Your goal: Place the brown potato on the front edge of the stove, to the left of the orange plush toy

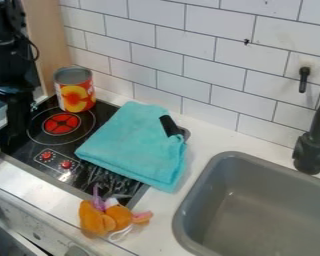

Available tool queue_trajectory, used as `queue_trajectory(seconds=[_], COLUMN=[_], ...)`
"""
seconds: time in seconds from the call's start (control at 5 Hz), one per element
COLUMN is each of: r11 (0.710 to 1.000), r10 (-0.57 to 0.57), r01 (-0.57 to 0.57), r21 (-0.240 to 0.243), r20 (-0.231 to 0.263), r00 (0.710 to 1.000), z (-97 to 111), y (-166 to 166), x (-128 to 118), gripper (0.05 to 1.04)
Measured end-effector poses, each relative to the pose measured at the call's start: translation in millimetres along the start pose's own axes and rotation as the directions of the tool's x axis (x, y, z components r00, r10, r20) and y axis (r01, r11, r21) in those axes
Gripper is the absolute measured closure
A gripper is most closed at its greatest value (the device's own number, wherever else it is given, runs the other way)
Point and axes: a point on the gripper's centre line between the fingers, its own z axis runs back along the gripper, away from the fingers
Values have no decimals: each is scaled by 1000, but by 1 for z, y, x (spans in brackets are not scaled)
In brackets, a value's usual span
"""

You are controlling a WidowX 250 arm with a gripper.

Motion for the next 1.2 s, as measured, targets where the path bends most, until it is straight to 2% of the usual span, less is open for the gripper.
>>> queue_trajectory(seconds=[0.2,0.4,0.8,1.2], r11=[1000,997,987,990], r10=[-8,-63,-139,-111], r01=[8,62,141,116], r21=[-10,-36,78,83], r20=[-17,-10,-27,-63], r00=[1000,998,990,992], z=[-5,-13,-35,-58], y=[-1,15,47,60], x=[0,-7,-14,-16], gripper=[82,82,82,82])
